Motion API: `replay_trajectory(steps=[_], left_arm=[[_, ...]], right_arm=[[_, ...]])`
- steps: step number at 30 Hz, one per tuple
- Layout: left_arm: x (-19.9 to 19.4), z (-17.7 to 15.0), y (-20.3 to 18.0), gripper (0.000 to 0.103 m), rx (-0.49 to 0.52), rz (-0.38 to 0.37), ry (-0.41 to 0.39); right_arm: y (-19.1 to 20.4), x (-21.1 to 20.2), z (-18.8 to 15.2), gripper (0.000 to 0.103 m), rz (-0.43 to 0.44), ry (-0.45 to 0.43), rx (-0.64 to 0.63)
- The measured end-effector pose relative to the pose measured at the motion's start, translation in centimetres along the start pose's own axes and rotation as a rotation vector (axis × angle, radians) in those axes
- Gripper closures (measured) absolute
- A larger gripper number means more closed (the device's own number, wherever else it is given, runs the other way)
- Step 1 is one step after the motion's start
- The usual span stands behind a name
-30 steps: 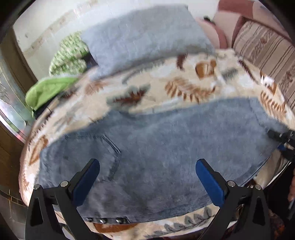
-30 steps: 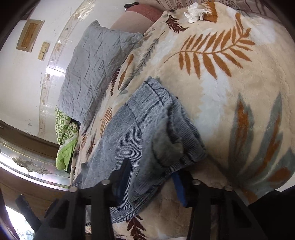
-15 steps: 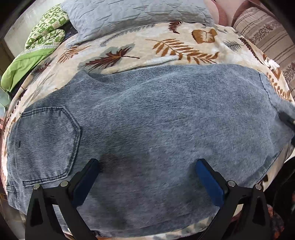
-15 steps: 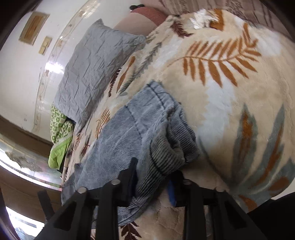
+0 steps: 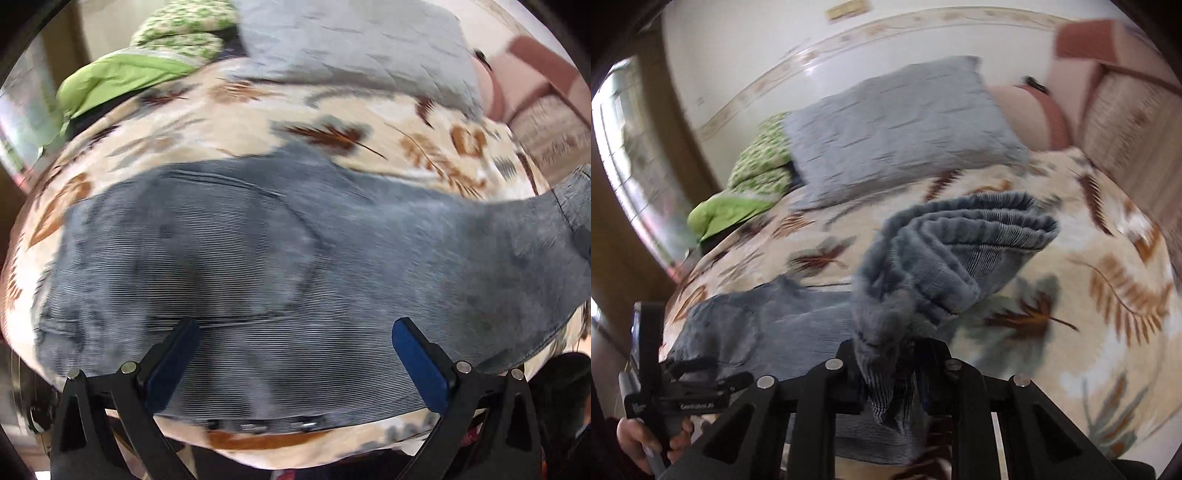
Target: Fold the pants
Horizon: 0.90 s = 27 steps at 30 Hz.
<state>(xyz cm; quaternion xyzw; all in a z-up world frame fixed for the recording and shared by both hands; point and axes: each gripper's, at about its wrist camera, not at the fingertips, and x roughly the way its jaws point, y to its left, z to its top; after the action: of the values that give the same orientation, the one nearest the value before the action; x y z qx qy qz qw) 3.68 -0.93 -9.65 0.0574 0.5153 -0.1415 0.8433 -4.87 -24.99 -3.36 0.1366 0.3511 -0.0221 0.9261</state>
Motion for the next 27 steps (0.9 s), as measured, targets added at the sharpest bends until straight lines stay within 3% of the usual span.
replay_trajectory(steps=[2,7,10,11,12,14,17,21,24,27], left_arm=[[-0.5,0.2,1.9,0.0,-0.026,0.018,-0.018],[-1.9,0.4,5.5,0.0,-0.077,0.075,-0.057],[-2.1,0.2,6.7,0.0,-0.093,0.095,-0.06],[-2.1,0.2,6.8,0.0,-0.092,0.094,-0.057],[-2.0,0.1,6.7,0.0,-0.088,0.092,-0.056],[-1.9,0.2,6.2,0.0,-0.075,0.093,-0.052],[-1.9,0.4,4.9,0.0,-0.05,0.068,-0.054],[-1.9,0.5,1.8,0.0,0.042,0.038,-0.05],[-1.5,1.2,-0.6,0.0,0.113,0.024,-0.057],[-0.5,2.6,-2.2,0.0,0.137,0.025,-0.058]], right_arm=[[2.6,0.9,-0.4,0.082,0.048,0.034,-0.057],[8.5,6.6,-3.8,0.076,0.101,0.29,-0.194],[9.3,10.3,-7.0,0.053,0.169,0.439,-0.236],[9.2,10.7,-8.0,0.044,0.174,0.44,-0.253],[9.3,10.2,-8.3,0.043,0.182,0.398,-0.275],[8.9,9.4,-8.8,0.034,0.22,0.405,-0.294],[7.4,7.8,-8.5,0.034,0.278,0.387,-0.254],[3.3,4.7,-6.5,0.034,0.371,0.288,-0.1],[0.0,2.8,-4.9,0.034,0.328,0.205,-0.011],[-1.4,3.5,-4.3,0.039,0.295,0.192,0.041]])
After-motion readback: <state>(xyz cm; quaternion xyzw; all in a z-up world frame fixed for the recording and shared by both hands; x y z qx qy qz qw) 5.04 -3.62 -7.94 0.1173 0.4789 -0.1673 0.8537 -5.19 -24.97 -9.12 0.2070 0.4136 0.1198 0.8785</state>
